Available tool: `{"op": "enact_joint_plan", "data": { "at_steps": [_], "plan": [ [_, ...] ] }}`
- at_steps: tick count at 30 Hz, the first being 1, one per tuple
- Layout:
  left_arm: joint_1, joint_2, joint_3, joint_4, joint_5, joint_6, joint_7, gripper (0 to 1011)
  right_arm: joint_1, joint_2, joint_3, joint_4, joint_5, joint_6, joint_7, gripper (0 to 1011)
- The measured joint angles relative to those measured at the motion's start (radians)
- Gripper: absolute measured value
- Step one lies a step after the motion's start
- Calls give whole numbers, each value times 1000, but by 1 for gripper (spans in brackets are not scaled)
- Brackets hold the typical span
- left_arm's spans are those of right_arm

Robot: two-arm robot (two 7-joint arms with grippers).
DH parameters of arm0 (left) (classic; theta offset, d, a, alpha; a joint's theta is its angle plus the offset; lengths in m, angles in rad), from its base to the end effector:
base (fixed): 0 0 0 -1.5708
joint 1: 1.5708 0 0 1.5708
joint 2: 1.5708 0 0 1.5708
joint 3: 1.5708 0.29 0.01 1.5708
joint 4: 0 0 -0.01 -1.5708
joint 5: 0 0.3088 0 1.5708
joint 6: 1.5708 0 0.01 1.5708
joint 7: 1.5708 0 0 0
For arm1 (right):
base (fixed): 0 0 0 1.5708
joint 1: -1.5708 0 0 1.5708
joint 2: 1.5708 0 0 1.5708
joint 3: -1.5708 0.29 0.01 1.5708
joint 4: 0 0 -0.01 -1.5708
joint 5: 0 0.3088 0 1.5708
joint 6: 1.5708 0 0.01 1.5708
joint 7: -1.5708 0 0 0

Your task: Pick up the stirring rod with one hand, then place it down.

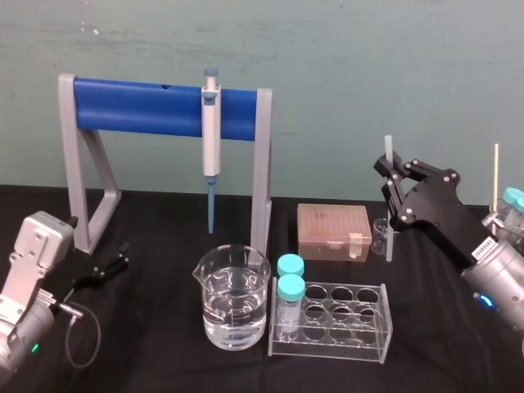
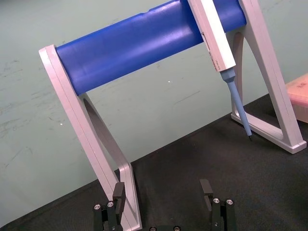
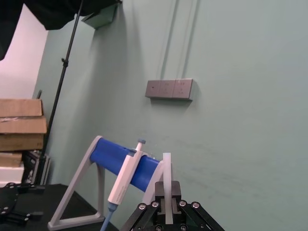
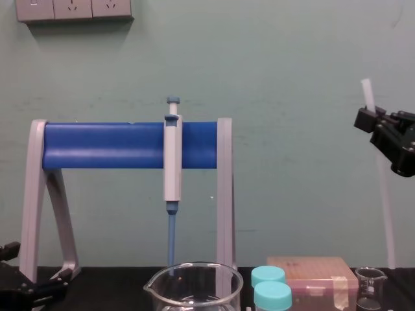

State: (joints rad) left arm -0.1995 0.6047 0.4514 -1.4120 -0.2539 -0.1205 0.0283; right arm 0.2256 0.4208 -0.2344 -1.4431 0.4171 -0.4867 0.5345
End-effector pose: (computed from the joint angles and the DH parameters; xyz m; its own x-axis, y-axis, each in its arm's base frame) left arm 0.3581 0.0827 -0.3023 0.2923 0.8803 0.3738 -0.9553 0.2873 0.0703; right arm 0.3832 -0.0702 -0.2576 0.5763 -0.7694 0.2753 0.6639 0.6373 0.3912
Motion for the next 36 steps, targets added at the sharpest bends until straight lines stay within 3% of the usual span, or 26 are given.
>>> {"op": "enact_joint_plan", "data": {
  "at_steps": [7, 19, 36],
  "plan": [
    [0, 0, 0, 0, 0, 0, 0, 1000, -23, -17, 27, 5, 9, -12, 2, 72],
    [0, 0, 0, 0, 0, 0, 0, 1000, -51, -38, 59, -1, -6, 32, -11, 72],
    [0, 0, 0, 0, 0, 0, 0, 1000, -50, -36, 57, -1, -7, 32, -11, 72]
  ]
}}
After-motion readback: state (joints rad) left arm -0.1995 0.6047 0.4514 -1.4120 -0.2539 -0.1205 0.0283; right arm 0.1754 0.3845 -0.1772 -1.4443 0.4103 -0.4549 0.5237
